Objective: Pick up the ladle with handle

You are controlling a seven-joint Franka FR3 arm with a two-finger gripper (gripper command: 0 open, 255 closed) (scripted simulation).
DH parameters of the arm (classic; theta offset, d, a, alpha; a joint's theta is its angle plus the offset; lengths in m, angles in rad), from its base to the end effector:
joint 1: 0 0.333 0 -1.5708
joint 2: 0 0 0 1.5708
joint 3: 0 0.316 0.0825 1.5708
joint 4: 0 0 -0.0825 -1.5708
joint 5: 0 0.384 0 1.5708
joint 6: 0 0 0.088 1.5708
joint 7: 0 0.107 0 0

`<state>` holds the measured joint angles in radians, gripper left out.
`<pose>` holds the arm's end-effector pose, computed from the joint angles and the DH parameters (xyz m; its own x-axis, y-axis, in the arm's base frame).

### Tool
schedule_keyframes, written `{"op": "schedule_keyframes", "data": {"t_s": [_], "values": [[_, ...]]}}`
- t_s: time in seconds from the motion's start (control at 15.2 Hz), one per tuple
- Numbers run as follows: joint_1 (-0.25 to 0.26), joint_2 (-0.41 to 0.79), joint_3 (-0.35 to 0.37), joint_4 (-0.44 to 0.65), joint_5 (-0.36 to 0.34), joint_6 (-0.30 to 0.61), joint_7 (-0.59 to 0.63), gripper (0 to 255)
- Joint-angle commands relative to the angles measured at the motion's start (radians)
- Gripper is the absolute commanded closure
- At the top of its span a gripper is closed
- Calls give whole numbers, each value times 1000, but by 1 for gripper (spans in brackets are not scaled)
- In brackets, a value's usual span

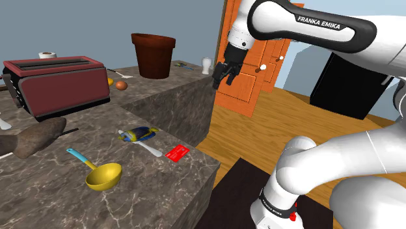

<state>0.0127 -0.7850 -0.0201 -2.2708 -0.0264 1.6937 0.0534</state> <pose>0.3188 -0.0074 0.6431 0.9769 -0.0545 0.2066 -0.0560 -0.9984 0.0011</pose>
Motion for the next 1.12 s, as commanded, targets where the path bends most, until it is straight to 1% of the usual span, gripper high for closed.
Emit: {"op": "schedule_keyframes", "data": {"t_s": [0.0,0.53,1.06], "values": [[0,0,0,0,0,0,0,0],[56,118,145,-1,74,100,140,0],[97,292,288,64,113,196,279,0]]}}
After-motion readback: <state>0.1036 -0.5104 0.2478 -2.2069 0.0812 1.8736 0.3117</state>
